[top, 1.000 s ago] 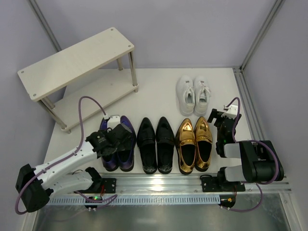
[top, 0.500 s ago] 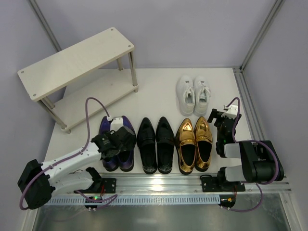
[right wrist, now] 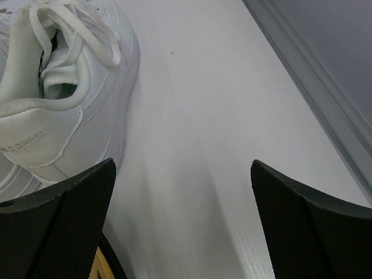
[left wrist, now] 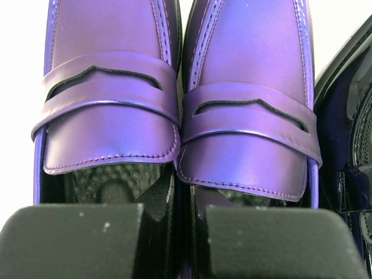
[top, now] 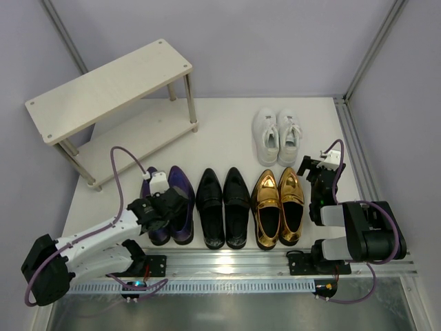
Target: Place and organize the shoes onto the shoe shelf
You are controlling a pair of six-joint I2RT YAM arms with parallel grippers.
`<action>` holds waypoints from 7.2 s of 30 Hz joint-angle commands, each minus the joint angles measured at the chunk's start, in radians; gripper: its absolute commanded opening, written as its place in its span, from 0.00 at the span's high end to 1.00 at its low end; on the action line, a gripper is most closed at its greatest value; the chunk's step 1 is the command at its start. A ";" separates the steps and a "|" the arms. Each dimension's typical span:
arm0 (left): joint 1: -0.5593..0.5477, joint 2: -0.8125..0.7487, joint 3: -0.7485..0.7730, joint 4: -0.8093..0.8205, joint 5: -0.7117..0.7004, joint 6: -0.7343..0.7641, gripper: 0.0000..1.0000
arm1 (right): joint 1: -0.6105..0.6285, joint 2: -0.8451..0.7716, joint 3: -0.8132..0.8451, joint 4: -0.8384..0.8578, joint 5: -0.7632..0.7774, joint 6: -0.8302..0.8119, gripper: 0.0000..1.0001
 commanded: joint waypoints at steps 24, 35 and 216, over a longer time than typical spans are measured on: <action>-0.024 -0.153 0.284 -0.096 -0.142 0.132 1.00 | 0.003 -0.004 0.018 0.082 0.001 0.000 0.03; 0.051 0.076 0.470 0.191 -0.151 0.436 1.00 | 0.003 -0.004 0.018 0.082 0.001 -0.002 0.03; 0.636 0.521 0.332 0.468 -0.008 0.539 1.00 | 0.005 -0.003 0.018 0.082 0.003 -0.002 0.03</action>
